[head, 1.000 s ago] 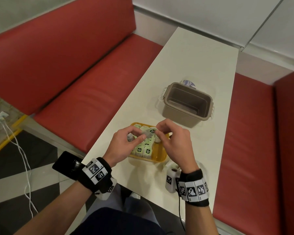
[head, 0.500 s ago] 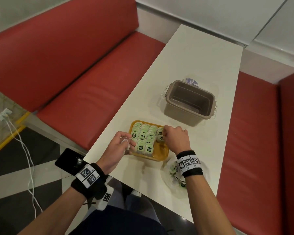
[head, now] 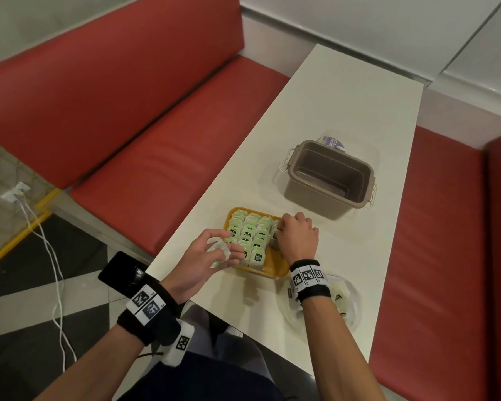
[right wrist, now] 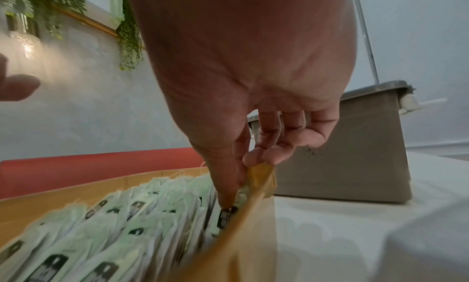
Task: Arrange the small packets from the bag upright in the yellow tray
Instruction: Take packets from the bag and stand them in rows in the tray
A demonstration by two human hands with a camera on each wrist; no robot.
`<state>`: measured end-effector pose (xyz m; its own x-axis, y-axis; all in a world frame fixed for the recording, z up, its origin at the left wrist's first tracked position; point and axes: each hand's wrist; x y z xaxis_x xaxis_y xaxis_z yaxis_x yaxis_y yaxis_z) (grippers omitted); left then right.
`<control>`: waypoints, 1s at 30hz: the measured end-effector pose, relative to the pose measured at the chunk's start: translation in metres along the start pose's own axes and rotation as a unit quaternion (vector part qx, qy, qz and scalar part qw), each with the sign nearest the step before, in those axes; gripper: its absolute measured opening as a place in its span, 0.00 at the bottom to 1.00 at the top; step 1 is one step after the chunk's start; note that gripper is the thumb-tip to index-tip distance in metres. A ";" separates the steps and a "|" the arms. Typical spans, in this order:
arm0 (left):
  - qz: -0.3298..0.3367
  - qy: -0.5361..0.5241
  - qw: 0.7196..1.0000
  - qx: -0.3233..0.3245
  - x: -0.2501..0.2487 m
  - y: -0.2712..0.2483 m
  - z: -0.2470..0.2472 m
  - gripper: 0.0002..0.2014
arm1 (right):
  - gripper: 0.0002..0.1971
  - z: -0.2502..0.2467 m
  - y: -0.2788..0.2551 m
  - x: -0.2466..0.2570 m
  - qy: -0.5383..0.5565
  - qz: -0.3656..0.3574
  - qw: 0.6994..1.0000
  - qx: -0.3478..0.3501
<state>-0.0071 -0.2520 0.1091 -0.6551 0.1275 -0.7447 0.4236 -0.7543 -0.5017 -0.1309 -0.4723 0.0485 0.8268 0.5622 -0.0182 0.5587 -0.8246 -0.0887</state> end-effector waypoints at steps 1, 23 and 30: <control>-0.003 -0.010 1.000 0.003 -0.001 0.000 0.000 0.21 | 0.08 -0.001 0.000 0.000 0.007 0.003 1.000 -0.008; -0.030 -0.052 0.996 0.073 -0.042 0.004 0.022 0.16 | 0.06 -0.082 -0.066 0.035 0.336 -0.250 0.906 0.056; 0.078 0.069 0.991 0.084 -0.035 0.002 0.023 0.15 | 0.10 -0.082 -0.074 0.036 0.543 -0.069 0.836 0.034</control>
<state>0.0021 -0.2728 0.1445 -0.4922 0.0787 -0.8669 0.3957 -0.8668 -0.3034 -0.1378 -0.3962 0.1359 0.3452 0.2327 0.9092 0.6795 -0.7302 -0.0711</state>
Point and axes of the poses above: each hand's wrist, its own y-axis towards the middle knuckle, its own z-axis out of the palm, x = y × z, and after that the axes turned 10 degrees about -y, right-handed
